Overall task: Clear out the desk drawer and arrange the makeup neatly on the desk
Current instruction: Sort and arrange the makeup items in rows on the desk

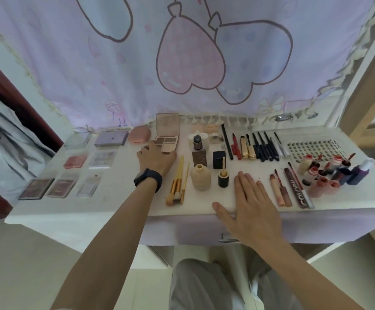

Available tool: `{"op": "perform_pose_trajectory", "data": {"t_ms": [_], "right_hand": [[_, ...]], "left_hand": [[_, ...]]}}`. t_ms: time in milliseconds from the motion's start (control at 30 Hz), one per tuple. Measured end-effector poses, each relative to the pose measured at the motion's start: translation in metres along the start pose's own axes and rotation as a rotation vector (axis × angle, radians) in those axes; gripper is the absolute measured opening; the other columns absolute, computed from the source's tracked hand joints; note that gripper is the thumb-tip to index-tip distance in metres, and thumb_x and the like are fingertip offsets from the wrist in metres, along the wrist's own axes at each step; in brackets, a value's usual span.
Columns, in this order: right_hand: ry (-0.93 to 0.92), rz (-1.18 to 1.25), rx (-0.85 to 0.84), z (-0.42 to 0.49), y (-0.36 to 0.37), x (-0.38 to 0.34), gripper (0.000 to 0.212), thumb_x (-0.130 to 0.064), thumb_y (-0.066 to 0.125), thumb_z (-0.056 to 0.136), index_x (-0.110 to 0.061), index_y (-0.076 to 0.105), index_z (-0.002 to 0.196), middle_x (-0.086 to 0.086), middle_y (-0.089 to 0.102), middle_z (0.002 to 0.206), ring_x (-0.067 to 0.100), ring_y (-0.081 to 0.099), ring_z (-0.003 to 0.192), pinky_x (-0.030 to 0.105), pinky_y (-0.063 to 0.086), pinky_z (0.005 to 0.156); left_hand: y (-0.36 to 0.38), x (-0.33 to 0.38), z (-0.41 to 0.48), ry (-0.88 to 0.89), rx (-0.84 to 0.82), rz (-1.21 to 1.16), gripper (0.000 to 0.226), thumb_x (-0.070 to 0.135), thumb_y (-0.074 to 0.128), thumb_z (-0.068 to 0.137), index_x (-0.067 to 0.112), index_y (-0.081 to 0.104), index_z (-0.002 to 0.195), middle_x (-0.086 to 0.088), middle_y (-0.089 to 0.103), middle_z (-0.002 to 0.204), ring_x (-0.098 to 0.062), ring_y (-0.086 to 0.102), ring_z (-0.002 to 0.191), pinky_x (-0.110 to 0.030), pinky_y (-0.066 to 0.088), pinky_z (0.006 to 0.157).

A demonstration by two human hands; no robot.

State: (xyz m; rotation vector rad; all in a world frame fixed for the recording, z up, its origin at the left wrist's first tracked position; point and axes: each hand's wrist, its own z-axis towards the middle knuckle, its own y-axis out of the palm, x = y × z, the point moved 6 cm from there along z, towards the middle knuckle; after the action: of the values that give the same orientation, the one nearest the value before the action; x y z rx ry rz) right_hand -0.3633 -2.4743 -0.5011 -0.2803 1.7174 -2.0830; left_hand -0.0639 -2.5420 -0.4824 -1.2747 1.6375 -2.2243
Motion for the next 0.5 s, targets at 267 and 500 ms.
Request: {"op": "perform_pose_trajectory", "data": {"t_ms": [267, 500], "right_hand": [[0.015, 0.009, 0.021, 0.000, -0.002, -0.002, 0.098, -0.076, 0.015, 0.095, 0.000, 0.033, 0.154, 0.015, 0.033, 0.161, 0.025, 0.029, 0.151, 0.040, 0.017, 0.124], [0.016, 0.029, 0.017, 0.000, -0.003, -0.001, 0.097, -0.075, 0.017, 0.095, 0.000, 0.032, 0.154, 0.016, 0.032, 0.161, 0.025, 0.028, 0.151, 0.040, 0.016, 0.124]], "left_hand": [[-0.005, 0.005, 0.006, 0.001, 0.066, 0.095, 0.075, 0.064, 0.063, 0.079, 0.017, 0.042, 0.134, -0.012, 0.058, 0.129, -0.035, 0.046, 0.122, -0.045, 0.041, 0.095], [0.001, 0.011, 0.015, -0.042, 0.094, 0.092, 0.073, 0.063, 0.063, 0.078, 0.014, 0.045, 0.128, -0.012, 0.058, 0.128, -0.035, 0.045, 0.121, -0.046, 0.037, 0.094]]}}
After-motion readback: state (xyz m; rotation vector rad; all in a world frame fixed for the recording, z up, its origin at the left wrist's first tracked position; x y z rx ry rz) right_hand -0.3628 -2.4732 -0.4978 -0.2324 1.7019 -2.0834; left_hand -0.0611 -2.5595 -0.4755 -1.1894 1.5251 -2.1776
